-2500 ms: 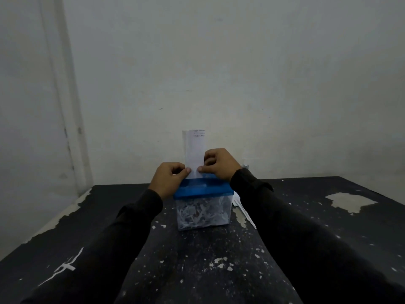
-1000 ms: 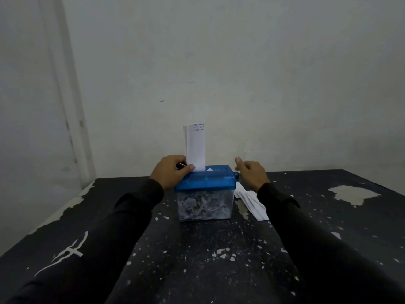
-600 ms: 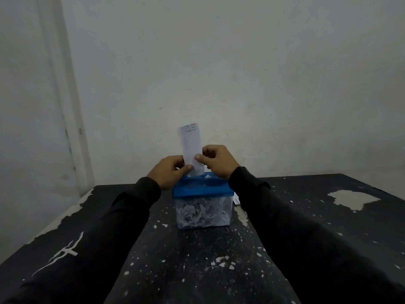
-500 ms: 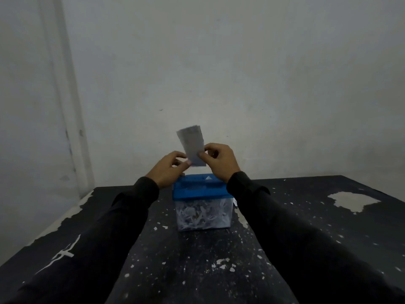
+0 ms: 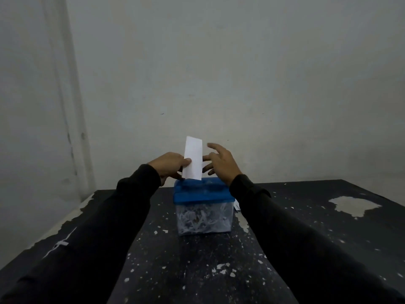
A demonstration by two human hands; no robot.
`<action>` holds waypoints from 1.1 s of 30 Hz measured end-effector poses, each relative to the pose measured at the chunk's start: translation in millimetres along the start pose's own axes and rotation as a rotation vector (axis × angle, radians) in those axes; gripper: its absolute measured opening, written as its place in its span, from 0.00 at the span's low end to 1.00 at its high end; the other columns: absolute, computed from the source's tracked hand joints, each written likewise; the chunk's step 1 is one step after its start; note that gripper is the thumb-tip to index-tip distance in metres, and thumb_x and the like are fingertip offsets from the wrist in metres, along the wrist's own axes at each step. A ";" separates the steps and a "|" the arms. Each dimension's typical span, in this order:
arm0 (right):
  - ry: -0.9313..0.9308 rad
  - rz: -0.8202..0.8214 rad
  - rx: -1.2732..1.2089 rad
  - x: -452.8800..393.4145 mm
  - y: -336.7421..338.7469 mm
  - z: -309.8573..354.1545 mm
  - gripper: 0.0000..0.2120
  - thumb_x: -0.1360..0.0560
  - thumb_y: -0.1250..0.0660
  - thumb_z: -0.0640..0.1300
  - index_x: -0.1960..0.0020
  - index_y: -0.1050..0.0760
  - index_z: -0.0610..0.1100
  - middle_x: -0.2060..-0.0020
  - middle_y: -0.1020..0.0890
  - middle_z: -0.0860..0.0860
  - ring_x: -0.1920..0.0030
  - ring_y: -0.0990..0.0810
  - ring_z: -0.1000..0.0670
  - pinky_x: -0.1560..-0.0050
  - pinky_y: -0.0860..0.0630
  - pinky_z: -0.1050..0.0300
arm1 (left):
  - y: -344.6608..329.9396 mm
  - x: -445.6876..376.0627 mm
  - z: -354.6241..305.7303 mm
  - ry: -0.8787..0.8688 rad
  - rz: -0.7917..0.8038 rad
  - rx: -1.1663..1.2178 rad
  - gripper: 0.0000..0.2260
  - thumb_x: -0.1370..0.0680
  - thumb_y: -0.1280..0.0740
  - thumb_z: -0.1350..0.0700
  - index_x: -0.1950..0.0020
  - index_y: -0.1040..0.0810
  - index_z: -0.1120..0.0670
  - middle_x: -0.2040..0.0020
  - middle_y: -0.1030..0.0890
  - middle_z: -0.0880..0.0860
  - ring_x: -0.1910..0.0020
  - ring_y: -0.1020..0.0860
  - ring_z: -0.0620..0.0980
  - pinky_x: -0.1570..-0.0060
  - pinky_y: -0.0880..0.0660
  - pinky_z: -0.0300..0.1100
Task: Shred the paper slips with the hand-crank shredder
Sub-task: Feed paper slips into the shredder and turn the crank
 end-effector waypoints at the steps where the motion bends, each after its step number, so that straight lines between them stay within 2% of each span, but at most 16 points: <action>1: -0.083 0.022 -0.062 -0.2 -0.1 -1.8 0.13 0.17 0.41 0.43 0.34 0.28 0.40 0.51 0.16 0.43 0.62 0.18 0.46 0.62 0.22 0.53 | 0.8 -3.3 2.3 -0.020 -0.019 -0.005 0.16 0.14 0.41 0.50 0.34 0.26 0.60 0.40 0.22 0.56 0.46 0.22 0.53 0.68 0.30 0.39; 3: -0.142 0.063 -0.022 -1.6 -0.2 -4.3 0.16 0.19 0.33 0.49 0.42 0.21 0.36 0.55 0.17 0.43 0.62 0.20 0.47 0.62 0.22 0.53 | 1.8 -9.5 5.8 -0.080 -0.040 0.017 0.14 0.15 0.38 0.49 0.39 0.23 0.59 0.40 0.19 0.57 0.45 0.20 0.55 0.65 0.26 0.39; 4: -0.126 0.083 0.034 -2.3 -1.5 -5.9 0.16 0.20 0.30 0.49 0.45 0.19 0.35 0.56 0.16 0.42 0.61 0.20 0.48 0.61 0.21 0.54 | 3.0 -12.5 8.2 -0.110 -0.047 0.042 0.13 0.15 0.37 0.49 0.42 0.22 0.59 0.41 0.19 0.57 0.45 0.19 0.55 0.62 0.22 0.41; 6: -0.085 0.077 0.072 -2.6 -3.5 -7.3 0.12 0.22 0.28 0.44 0.47 0.18 0.35 0.55 0.15 0.41 0.60 0.19 0.48 0.60 0.20 0.54 | 3.9 -13.4 11.1 -0.143 -0.052 0.073 0.12 0.17 0.34 0.49 0.46 0.21 0.58 0.43 0.18 0.57 0.43 0.19 0.56 0.56 0.18 0.45; 8: -0.044 0.048 0.067 -3.4 -3.0 -7.7 0.07 0.22 0.28 0.42 0.50 0.19 0.37 0.58 0.15 0.43 0.61 0.19 0.48 0.62 0.20 0.56 | 1.9 -11.3 12.7 -0.146 -0.049 0.057 0.14 0.17 0.33 0.48 0.46 0.20 0.59 0.44 0.17 0.57 0.44 0.18 0.55 0.54 0.18 0.44; 10: 0.023 0.033 0.117 -2.5 -2.9 -4.7 0.04 0.22 0.28 0.42 0.53 0.19 0.41 0.60 0.16 0.46 0.62 0.19 0.50 0.64 0.21 0.59 | 0.7 -10.5 14.4 -0.149 -0.062 0.026 0.11 0.17 0.33 0.51 0.48 0.19 0.60 0.46 0.17 0.57 0.47 0.18 0.54 0.60 0.19 0.37; 12: 0.087 0.036 0.157 -0.4 -4.0 -3.0 0.03 0.22 0.29 0.42 0.51 0.19 0.42 0.58 0.16 0.47 0.61 0.20 0.52 0.64 0.23 0.63 | 1.5 -5.5 16.4 -0.160 -0.088 -0.017 0.08 0.18 0.32 0.56 0.53 0.19 0.58 0.51 0.17 0.55 0.51 0.18 0.52 0.73 0.26 0.29; 14: 0.117 0.067 0.171 2.4 -4.8 -2.5 0.03 0.22 0.29 0.41 0.50 0.19 0.42 0.58 0.16 0.49 0.61 0.20 0.53 0.64 0.25 0.68 | 4.2 -5.8 21.2 -0.201 -0.101 -0.067 0.08 0.19 0.30 0.57 0.57 0.19 0.57 0.55 0.17 0.54 0.55 0.19 0.52 0.75 0.28 0.29; 16: 0.119 0.114 0.194 4.7 -4.3 -4.3 0.03 0.22 0.28 0.41 0.55 0.20 0.44 0.60 0.17 0.51 0.61 0.20 0.54 0.62 0.25 0.68 | 6.1 -5.7 26.0 -0.256 -0.096 -0.102 0.09 0.20 0.28 0.56 0.59 0.17 0.56 0.60 0.17 0.54 0.58 0.20 0.50 0.64 0.25 0.35; 18: 0.116 0.151 0.240 4.1 -3.5 -8.0 0.06 0.23 0.27 0.41 0.59 0.20 0.45 0.60 0.16 0.51 0.59 0.18 0.52 0.57 0.22 0.62 | 5.8 -5.3 31.8 -0.284 -0.094 -0.127 0.10 0.21 0.27 0.55 0.60 0.16 0.58 0.62 0.17 0.54 0.62 0.21 0.47 0.58 0.25 0.39; 20: 0.106 0.178 0.247 3.6 -2.5 -11.7 0.02 0.24 0.26 0.41 0.54 0.17 0.42 0.56 0.14 0.49 0.55 0.15 0.50 0.49 0.18 0.53 | 1.7 -5.0 37.7 -0.307 -0.091 -0.159 0.09 0.20 0.28 0.54 0.58 0.16 0.57 0.61 0.16 0.52 0.64 0.21 0.44 0.60 0.26 0.36; 22: 0.107 0.170 0.259 4.2 -1.8 -12.3 0.07 0.24 0.26 0.41 0.48 0.16 0.39 0.52 0.13 0.47 0.51 0.14 0.48 0.43 0.18 0.48 | -3.8 -2.3 44.4 -0.329 -0.114 -0.165 0.08 0.20 0.29 0.54 0.57 0.16 0.54 0.60 0.16 0.50 0.62 0.19 0.44 0.61 0.26 0.34; 26: 0.112 0.174 0.301 6.6 -2.9 -11.7 0.09 0.24 0.26 0.42 0.47 0.16 0.39 0.51 0.13 0.47 0.51 0.14 0.49 0.43 0.18 0.48 | -7.9 -2.3 55.6 -0.407 -0.195 -0.117 0.08 0.20 0.28 0.54 0.57 0.17 0.56 0.59 0.15 0.52 0.58 0.17 0.49 0.57 0.21 0.41; 28: 0.124 0.180 0.341 7.1 -2.8 -9.1 0.08 0.25 0.25 0.41 0.49 0.16 0.38 0.54 0.13 0.47 0.54 0.14 0.49 0.46 0.17 0.49 | -11.7 -0.1 56.6 -0.474 -0.257 -0.169 0.09 0.20 0.29 0.55 0.60 0.21 0.54 0.63 0.19 0.50 0.62 0.21 0.46 0.62 0.27 0.35; 30: 0.178 0.138 0.446 9.7 4.6 -3.8 0.08 0.26 0.24 0.44 0.51 0.17 0.40 0.55 0.14 0.49 0.57 0.17 0.53 0.50 0.20 0.54 | -16.5 1.1 58.5 -0.531 -0.317 -0.196 0.10 0.19 0.31 0.57 0.60 0.25 0.57 0.64 0.22 0.52 0.64 0.24 0.46 0.65 0.31 0.32; 33: 0.204 0.024 0.673 23.0 31.8 -0.8 0.18 0.27 0.25 0.57 0.44 0.19 0.46 0.48 0.18 0.52 0.51 0.23 0.55 0.46 0.26 0.56 | -21.4 3.5 61.4 -0.574 -0.361 -0.180 0.11 0.18 0.33 0.59 0.60 0.29 0.57 0.64 0.25 0.49 0.64 0.27 0.39 0.66 0.33 0.28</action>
Point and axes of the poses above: each hand's wrist, its own x-axis away from the middle knuckle, its own y-axis out of the back of the hand, z = x × y, the point moved 5 cm from there along -x, towards the middle knuckle
